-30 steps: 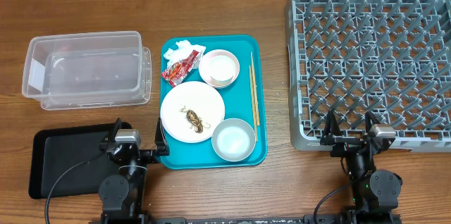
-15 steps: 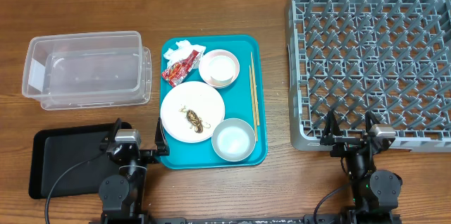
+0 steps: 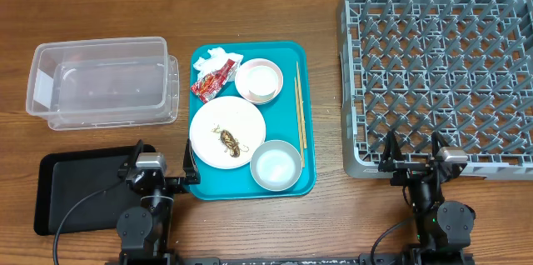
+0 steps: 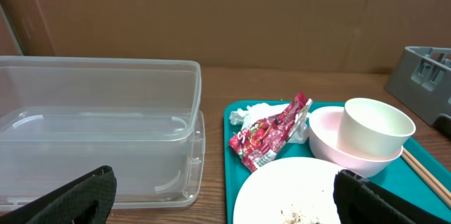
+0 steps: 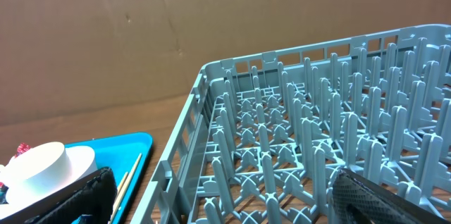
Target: Sort waste into correct bins and load items into the dishwasher
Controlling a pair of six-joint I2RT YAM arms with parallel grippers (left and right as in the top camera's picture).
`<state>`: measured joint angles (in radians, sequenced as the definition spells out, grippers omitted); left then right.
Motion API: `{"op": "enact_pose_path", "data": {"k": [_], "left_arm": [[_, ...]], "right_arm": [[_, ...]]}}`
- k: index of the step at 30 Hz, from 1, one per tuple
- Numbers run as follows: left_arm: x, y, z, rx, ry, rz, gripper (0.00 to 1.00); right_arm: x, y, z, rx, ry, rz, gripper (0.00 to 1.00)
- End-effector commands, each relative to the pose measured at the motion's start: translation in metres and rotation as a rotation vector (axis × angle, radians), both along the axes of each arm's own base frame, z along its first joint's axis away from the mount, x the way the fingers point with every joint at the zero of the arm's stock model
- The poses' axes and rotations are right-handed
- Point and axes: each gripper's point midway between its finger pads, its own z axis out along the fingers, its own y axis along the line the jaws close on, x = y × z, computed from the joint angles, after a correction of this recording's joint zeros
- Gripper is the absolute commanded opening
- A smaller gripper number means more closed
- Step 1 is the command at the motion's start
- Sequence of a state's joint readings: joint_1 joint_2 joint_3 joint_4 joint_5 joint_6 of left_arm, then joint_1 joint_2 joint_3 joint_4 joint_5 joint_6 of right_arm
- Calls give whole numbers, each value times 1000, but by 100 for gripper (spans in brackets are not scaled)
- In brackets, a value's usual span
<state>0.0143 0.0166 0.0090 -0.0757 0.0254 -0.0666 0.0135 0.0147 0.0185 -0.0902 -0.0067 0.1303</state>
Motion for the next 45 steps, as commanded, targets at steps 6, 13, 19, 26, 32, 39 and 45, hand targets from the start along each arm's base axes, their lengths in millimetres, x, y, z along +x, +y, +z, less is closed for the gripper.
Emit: {"op": "enact_pose_path", "data": {"k": [6,13,19,26,32,39,45], "left_arm": [[-10,-58,16,-290,-17,-324,100],[-20,-79,28,-688,59,-440,100],[-31,-92,56,-723,-6,-569,100],[-49,-108,82,-694,-55,-717,100],[-56,-109,107,-648,-104,-732,100],[-56,-109,134,-465,-81,-695,100],[-38,-106,153,-373,22,-650,100]], "right_arm": [[0,-3,-1,-4,-7,-14,100],[0,-3,-1,-4,-7,-14,100],[0,-3,-1,-4,-7,-14,100],[0,-3,-1,-4,-7,-14,100],[0,-3,-1,-4,-7,-14,100],[0,-3,-1,-4,-7,-14,100],[0,-3,-1,-4,-7,-14,100]]}}
